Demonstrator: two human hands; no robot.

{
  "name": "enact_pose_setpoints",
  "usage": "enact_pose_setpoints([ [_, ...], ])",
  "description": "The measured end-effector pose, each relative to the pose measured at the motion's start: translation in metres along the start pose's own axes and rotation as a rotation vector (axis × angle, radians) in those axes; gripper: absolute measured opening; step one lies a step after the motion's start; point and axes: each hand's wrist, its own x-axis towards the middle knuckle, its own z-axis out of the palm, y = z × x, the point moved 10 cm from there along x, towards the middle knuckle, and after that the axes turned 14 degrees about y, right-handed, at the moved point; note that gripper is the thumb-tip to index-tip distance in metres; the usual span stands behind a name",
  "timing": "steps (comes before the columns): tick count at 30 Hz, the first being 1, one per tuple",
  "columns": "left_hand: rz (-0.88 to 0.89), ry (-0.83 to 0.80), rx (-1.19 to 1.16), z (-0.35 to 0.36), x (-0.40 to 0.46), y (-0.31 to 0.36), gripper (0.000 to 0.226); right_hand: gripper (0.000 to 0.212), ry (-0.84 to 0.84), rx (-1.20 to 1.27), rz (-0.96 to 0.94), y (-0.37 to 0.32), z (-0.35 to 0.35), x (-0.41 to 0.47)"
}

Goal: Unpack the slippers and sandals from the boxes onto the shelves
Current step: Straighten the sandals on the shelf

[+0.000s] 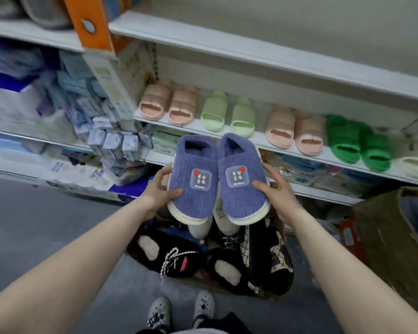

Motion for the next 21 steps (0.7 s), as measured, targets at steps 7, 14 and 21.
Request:
enact_pose_setpoints([
  [7, 0.157, -0.029, -0.084, -0.032, -0.017, 0.106, 0.057, 0.051, -0.034, 0.055, -0.210, -0.112, 0.001, -0.015],
  [14, 0.323, -0.011, -0.058, -0.058, -0.036, 0.208, 0.060, 0.051, -0.096, 0.153, -0.333, -0.211, 0.003, -0.012],
  [21, 0.346, 0.092, -0.141, -0.064, -0.015, 0.285, 0.053, 0.047, -0.048, 0.292, -0.300, -0.279, 0.023, 0.035],
])
